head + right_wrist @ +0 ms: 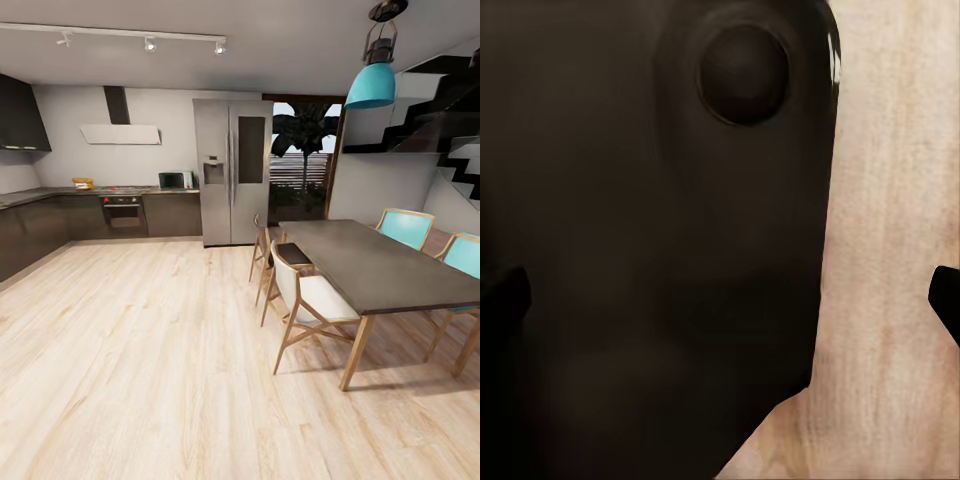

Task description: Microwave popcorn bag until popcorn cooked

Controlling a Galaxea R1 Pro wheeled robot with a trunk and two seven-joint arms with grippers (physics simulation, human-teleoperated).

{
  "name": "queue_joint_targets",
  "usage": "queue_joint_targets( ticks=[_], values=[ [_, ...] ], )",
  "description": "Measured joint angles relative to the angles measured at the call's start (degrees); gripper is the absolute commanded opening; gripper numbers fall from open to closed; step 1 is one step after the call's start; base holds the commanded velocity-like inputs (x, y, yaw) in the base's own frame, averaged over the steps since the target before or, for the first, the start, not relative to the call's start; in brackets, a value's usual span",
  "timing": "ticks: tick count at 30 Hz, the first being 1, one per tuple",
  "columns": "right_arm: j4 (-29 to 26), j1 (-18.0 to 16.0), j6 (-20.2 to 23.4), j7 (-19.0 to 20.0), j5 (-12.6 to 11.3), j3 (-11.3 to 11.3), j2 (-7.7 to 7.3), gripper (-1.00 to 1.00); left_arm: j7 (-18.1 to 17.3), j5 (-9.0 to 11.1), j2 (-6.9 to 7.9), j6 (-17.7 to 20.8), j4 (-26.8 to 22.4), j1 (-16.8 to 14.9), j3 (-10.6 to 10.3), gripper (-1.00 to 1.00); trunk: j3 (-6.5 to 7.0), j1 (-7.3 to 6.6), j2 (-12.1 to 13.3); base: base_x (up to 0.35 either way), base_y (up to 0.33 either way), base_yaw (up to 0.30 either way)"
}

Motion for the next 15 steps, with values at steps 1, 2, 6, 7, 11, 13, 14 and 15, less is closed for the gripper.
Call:
queue_joint_targets(
  ticks=[1, 2, 6, 7, 11, 13, 14, 15],
  values=[
    [0.00, 0.00, 0.00, 0.00, 0.00, 0.00, 0.00, 1.00, 0.00, 0.00, 0.00, 0.00, 0.00, 0.00, 0.00, 1.00, 0.00, 0.00, 0.00, 0.000, 0.000, 0.000],
    [-0.29, 0.32, -0.29, 0.29, -0.29, 0.02, -0.32, 1.00, 0.00, 0.07, -0.32, -0.08, -0.32, -0.32, 0.23, 1.00, 0.02, 0.00, 0.00, 0.000, 0.000, 0.000],
    [-1.52, 1.47, -1.22, 0.44, -0.30, -0.15, -1.60, 1.00, 0.00, 0.08, -0.84, -0.08, -1.16, -0.78, 0.24, 1.00, 0.02, 0.00, 0.00, 0.000, 0.000, 0.000],
    [-1.84, 1.59, -1.54, 0.45, -0.24, -0.16, -1.92, 1.00, 0.00, 0.08, -0.90, -0.08, -1.23, -0.78, 0.24, 1.00, 0.02, 0.00, 0.00, 0.000, 0.000, 0.000],
    [-2.77, 1.71, -2.83, 0.38, -0.17, -0.02, -2.38, 1.00, 0.00, 0.08, -0.95, -0.08, -1.30, -0.78, 0.24, 1.00, 0.02, 0.00, 0.00, 0.000, 0.000, 0.000],
    [-2.80, 1.72, -3.47, 0.34, -0.16, 0.00, -2.37, 1.00, 0.00, 0.08, -0.96, -0.08, -1.30, -0.78, 0.24, 1.00, 0.02, 0.00, 0.00, 0.022, 0.019, 0.000],
    [-2.81, 1.72, -3.79, 0.33, -0.16, 0.00, -2.37, 1.00, 0.00, 0.08, -0.96, -0.08, -1.30, -0.78, 0.24, 1.00, 0.02, 0.00, 0.00, 0.116, 0.098, 0.000],
    [-2.81, 1.72, -4.11, 0.33, -0.16, 0.00, -2.37, 1.00, 0.00, 0.08, -0.96, -0.08, -1.31, -0.78, 0.24, 1.00, 0.02, -0.01, 0.00, 0.177, 0.150, 0.000]
  ],
)
